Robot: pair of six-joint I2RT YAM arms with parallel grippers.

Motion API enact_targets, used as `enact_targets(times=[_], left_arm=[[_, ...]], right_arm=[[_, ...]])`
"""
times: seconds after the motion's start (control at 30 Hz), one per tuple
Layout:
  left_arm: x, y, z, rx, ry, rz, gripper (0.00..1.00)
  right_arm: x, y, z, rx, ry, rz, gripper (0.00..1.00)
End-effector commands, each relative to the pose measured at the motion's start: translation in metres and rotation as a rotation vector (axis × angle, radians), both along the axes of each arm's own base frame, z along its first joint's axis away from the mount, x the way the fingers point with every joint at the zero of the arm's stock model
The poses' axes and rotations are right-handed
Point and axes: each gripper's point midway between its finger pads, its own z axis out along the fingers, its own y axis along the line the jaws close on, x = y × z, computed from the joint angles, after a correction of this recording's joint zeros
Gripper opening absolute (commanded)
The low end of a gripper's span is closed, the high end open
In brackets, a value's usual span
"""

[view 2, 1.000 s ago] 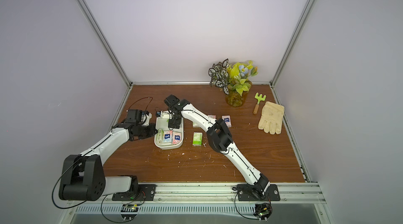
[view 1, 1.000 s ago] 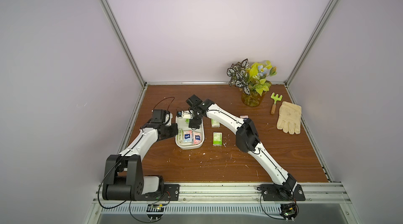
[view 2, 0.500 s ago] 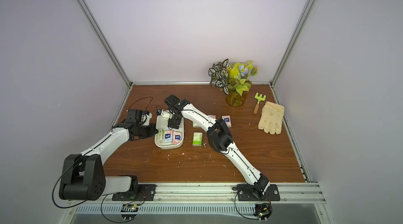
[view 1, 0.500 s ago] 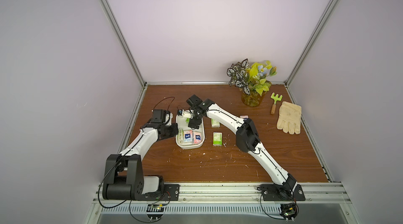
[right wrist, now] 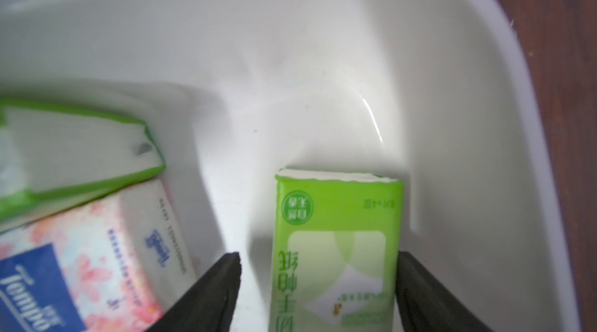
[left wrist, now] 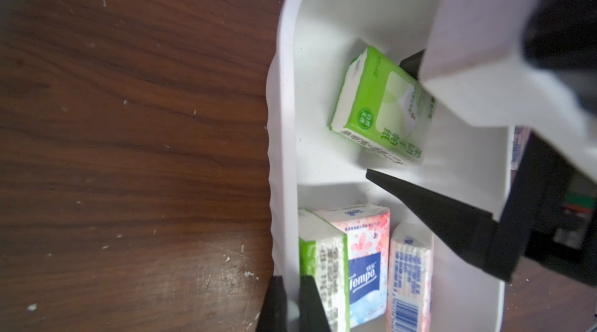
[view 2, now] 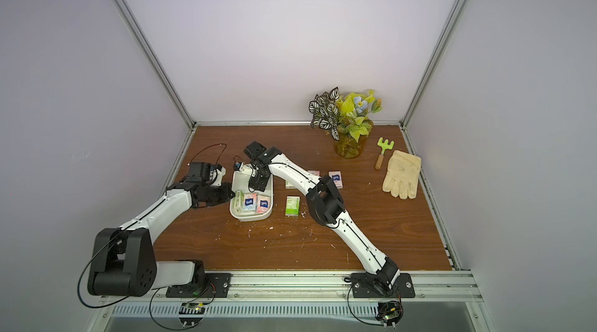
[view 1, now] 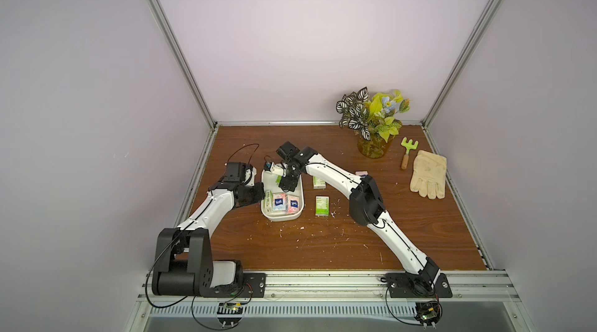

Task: Take the pocket tissues out of the storage box
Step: Pick up the pocket tissues from the storage box, then place the pocket tissues at the center of the board.

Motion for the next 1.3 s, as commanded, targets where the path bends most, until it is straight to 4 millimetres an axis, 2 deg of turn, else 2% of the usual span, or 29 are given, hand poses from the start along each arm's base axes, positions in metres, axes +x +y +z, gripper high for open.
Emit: enact_targets(times=[0.0,0.17,0.3,0.43,0.57,0.7,0.97,1.13,1.27], left_arm=[[-0.007,0.0,-0.006,-0.011,0.023,-0.008,0.0],[-0.007,0.0,-0.006,-0.013,0.02,-0.008,0.0],[-0.007,0.0,-0.006,-0.014,0.018,-0.007,0.0],[-0.007,0.0,-0.006,-0.013,0.015,-0.008,0.0],[-0.008,0.0,-0.007,-0.014,0.017,-0.007,0.01],[-0.008,0.0,-0.006,-0.017,0.01,-0.007,0.05],[-0.005,0.002,0.006,-0.005,-0.025,-0.001,0.26],[0.0,0.003,0.026,0.005,-0.072,-0.007,0.43],[0.002,0.006,0.047,0.025,-0.149,-0.003,0.57]], right_arm=[[-0.01,-0.004,-0.017,-0.026,0.063,-0.029,0.75],[-0.012,-0.002,-0.019,-0.032,0.057,-0.044,0.66],[-0.009,0.003,-0.007,-0.021,0.016,-0.056,0.57],[-0.004,0.011,0.02,0.041,-0.021,-0.077,0.49],[-0.003,0.017,0.049,0.109,-0.033,-0.103,0.49],[-0.002,0.017,0.077,0.16,-0.039,-0.146,0.49],[-0.001,0.01,0.139,0.264,-0.075,-0.236,0.48],[-0.001,-0.005,0.183,0.325,-0.108,-0.319,0.48],[-0.005,-0.021,0.207,0.357,-0.112,-0.391,0.48]])
